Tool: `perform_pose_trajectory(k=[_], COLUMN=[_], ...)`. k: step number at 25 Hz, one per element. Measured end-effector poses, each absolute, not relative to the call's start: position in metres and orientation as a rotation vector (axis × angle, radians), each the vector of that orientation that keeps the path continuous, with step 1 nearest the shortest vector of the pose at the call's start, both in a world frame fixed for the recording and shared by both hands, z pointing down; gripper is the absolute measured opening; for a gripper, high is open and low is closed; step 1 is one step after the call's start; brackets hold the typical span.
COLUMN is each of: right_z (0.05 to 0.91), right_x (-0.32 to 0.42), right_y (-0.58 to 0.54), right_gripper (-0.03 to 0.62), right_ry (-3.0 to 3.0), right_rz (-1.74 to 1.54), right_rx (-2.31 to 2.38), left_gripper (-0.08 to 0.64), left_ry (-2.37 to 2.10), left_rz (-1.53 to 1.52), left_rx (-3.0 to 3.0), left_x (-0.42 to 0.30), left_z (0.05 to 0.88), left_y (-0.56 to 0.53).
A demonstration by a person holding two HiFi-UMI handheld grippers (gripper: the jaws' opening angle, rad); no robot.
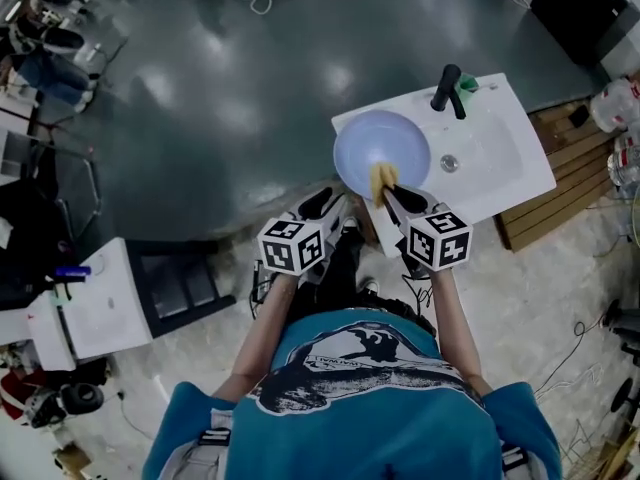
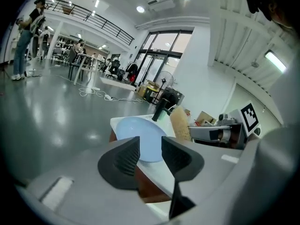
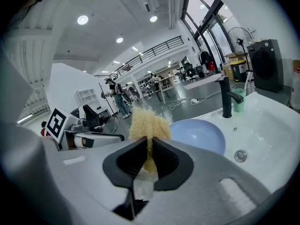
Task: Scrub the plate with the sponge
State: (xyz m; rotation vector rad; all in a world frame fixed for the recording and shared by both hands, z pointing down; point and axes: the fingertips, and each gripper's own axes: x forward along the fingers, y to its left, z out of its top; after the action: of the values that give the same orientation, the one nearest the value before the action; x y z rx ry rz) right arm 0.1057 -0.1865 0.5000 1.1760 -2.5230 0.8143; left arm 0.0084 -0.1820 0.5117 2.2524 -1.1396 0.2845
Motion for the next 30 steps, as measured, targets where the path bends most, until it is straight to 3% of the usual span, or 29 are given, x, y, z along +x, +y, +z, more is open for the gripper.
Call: perform_pose_trajectory(k=[15, 21, 25, 30], right_z=[0.584, 0.623, 0.633, 0.635], right_x=[0.053, 0.031, 0.032, 0.051], right_y=[-0.304, -0.306, -0.309, -0.32], right_gripper=[0.032, 0.032, 0.032, 0.032], right_ry=[-2.279, -2.189, -2.166, -2.16], right_rz=[0.807, 0.809, 0.829, 0.859], right_rx=[0.972, 0.839, 0.822, 0.883], left_gripper=[0.206, 0.171, 0.1, 0.091], left_ry=[-1.091, -0.974, -0.903, -0.909], left_rz=[0.459, 0.416, 0.37, 0.355], left_rx=[1.957, 1.909, 1.884, 1.845], left_x=[-0.005, 0.004, 0.011, 0.01], left_z=[0.621, 0.641, 0.64, 0.64], left_y=[-0.269, -0.271, -0.272, -0.272])
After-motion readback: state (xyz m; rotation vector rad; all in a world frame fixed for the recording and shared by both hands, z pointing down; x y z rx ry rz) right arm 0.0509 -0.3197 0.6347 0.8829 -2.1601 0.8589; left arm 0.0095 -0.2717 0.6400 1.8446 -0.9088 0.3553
